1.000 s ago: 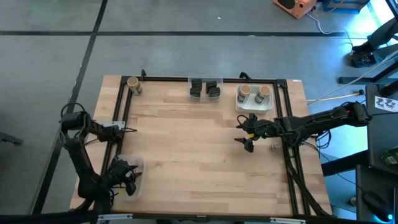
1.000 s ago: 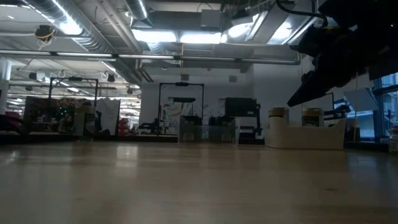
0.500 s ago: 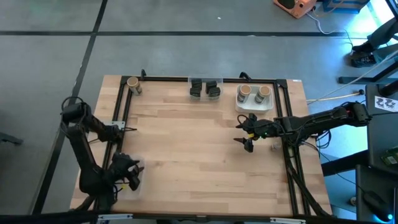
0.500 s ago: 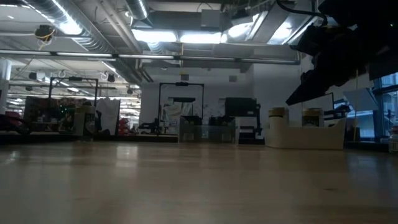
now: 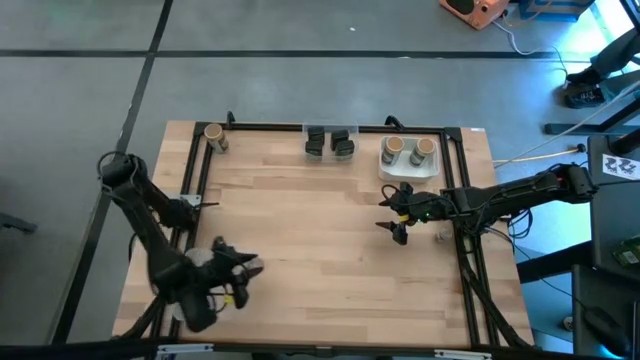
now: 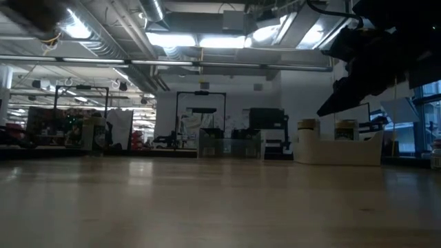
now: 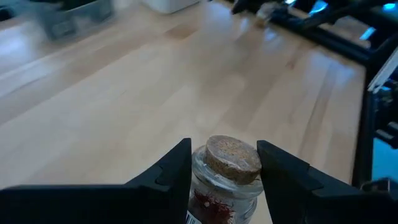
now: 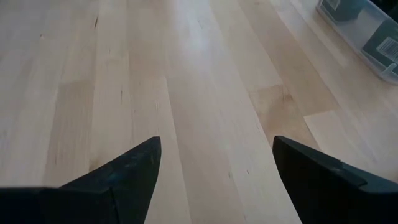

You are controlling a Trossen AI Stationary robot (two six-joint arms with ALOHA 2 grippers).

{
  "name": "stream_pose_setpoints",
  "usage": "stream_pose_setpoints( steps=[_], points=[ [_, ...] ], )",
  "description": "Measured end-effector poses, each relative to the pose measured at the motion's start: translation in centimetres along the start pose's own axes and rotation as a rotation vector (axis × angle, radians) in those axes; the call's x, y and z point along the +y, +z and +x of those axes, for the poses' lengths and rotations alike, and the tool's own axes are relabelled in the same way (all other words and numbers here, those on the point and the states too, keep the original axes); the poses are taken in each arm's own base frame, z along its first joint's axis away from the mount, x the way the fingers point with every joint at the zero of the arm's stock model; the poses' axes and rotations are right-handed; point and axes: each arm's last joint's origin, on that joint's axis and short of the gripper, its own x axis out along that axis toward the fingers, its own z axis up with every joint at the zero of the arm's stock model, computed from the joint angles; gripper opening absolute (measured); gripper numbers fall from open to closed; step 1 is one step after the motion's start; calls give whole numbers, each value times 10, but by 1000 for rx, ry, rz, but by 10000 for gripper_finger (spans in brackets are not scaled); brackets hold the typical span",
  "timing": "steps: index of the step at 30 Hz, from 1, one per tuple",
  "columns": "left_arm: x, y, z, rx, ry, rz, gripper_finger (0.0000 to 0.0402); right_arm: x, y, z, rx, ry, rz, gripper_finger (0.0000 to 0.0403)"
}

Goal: Sort spices by type
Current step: Put the left transparent seasoning bottle into the left transparent bin

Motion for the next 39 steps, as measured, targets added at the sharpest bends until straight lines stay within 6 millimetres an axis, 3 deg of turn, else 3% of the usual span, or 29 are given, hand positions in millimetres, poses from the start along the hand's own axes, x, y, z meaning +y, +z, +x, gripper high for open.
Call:
stream_pose_setpoints(
  steps=[8,21,34,39],
  points=[
    [-17,1,66,-104,-57,68,143,0,0,0,1,-5,-27,308],
    [-17,-36,171,-41,-54,147,143,-1,0,0,-3,-27,-76,308],
    [-25,-58,215,-148,-204,71,143,-1,0,0,-5,-42,-78,308],
    [-24,-62,222,-173,-215,66,143,-1,0,0,-5,-42,-78,308]
  ],
)
